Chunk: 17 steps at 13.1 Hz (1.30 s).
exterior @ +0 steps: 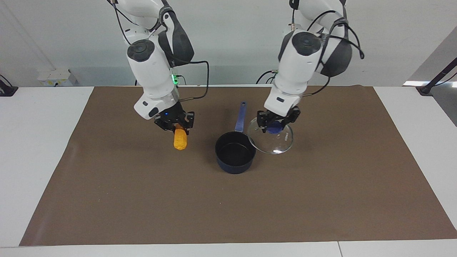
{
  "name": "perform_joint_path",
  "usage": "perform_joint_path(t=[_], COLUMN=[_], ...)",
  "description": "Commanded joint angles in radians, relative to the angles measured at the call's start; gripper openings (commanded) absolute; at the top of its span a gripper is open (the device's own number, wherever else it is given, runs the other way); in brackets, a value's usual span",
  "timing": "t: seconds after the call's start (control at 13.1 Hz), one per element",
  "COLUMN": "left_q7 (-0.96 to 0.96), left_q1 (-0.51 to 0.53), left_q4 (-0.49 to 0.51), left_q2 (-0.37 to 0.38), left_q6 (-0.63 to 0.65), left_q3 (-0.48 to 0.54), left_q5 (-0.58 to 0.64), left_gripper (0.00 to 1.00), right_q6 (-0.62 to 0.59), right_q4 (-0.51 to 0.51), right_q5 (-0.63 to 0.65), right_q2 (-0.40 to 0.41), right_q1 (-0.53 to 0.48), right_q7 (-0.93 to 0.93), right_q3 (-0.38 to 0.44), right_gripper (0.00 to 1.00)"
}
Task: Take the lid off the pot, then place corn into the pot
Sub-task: 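Lift the lid away with the left gripper while the right gripper carries corn, then lower the lid onto the table with the left gripper while the right gripper lowers corn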
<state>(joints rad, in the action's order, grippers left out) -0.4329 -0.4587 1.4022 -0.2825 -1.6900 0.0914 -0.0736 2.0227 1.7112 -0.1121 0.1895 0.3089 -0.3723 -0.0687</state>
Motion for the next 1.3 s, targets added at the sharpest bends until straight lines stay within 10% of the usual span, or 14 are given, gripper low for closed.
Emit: perform_joint_path(t=[0.0,0.23,0.61,0.99,1.15,1.22], left_q7=[0.254,0.57,0.752,0.758,0.758,0.758], left_q1=[0.18,0.392,0.505,0.502,0.499,0.499], left_q4=[0.043,0.177,0.49,0.55,0.577,0.586], left_q2=[0.029,0.054,0.043,0.014,0.014,0.017], left_q6=[0.035,-0.066,-0.495,-0.557,-0.585,-0.592], left_q3=[-0.01,-0.01,-0.007,-0.007,-0.007,-0.006], left_q5=[-0.02,-0.018,-0.009,-0.008,-0.008,-0.008], left_gripper=[0.28,0.26,0.26,0.26,0.29,0.67], right_q6=[0.034,0.001,0.128,0.225,0.217,0.191], right_q4=[-0.114,-0.292,-0.214,-0.117,-0.127,-0.148], right_q5=[0.003,0.046,0.043,0.038,0.04,0.035], right_q2=[0.129,0.307,0.327,0.324,0.324,0.321], right_q1=[0.1,0.2,0.208,0.197,0.197,0.202], right_q7=[-0.127,-0.216,-0.22,-0.197,-0.192,-0.194], right_q3=[0.0,-0.002,-0.002,-0.002,-0.002,-0.002], right_gripper=[0.0,0.0,0.0,0.0,0.99,1.0])
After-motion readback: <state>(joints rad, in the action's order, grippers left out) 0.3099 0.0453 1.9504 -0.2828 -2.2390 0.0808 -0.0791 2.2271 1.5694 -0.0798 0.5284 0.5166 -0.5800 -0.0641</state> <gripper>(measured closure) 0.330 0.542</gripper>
